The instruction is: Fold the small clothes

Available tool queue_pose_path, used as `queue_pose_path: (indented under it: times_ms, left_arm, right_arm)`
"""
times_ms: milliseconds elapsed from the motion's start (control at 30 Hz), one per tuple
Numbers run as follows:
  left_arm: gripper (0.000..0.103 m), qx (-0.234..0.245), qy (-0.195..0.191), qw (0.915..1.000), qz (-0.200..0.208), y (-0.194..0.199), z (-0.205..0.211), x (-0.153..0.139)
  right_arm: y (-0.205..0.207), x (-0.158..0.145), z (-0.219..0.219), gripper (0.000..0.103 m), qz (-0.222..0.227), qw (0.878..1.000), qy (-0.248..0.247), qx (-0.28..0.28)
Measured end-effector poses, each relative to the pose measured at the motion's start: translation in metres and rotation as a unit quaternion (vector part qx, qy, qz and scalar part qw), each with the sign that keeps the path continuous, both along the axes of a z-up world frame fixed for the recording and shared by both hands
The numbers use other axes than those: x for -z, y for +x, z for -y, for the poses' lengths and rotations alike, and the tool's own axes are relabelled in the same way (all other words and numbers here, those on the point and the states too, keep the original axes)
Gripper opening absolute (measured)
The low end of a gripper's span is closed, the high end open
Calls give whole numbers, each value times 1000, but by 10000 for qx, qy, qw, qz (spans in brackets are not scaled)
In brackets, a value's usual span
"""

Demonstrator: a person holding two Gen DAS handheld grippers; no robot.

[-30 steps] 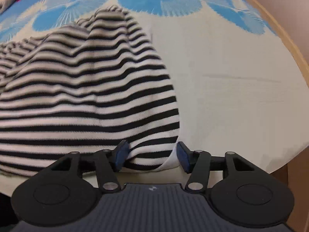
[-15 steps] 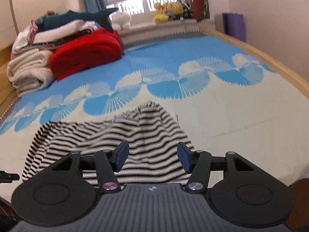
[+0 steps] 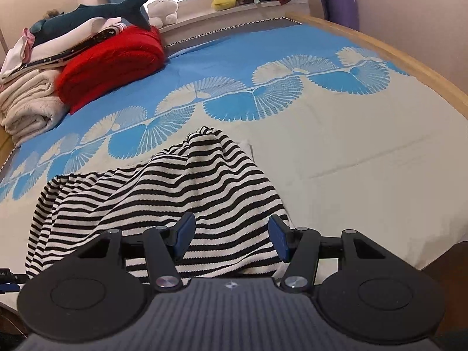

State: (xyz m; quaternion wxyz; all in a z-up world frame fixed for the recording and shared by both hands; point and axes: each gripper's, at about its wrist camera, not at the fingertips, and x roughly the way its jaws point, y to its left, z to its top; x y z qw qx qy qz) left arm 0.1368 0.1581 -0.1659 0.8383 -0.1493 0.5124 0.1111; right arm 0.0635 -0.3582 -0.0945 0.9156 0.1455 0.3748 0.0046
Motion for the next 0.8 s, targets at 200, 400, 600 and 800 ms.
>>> queue_pose_path:
  times_ms: [200,400,600,800]
  left_arm:
    - [68,-134,-264,9989,-377,5,-2,14]
    - [70,-217,-401,9982,-384,14,-4,24]
    - [52,-370,-677,9970,-104,18,-3,22]
    - [33,-940,-1816,9784,295,5,-25,11]
  right_arm:
    - [0,1,-2,57,-23,10000,-2,42]
    - [2,0,-8,57,-3,10000,-69,-63]
    - [2,1,-8,57,-39,10000,-83,-26]
    - [2,1,-5,57,-40,10000,-45,38]
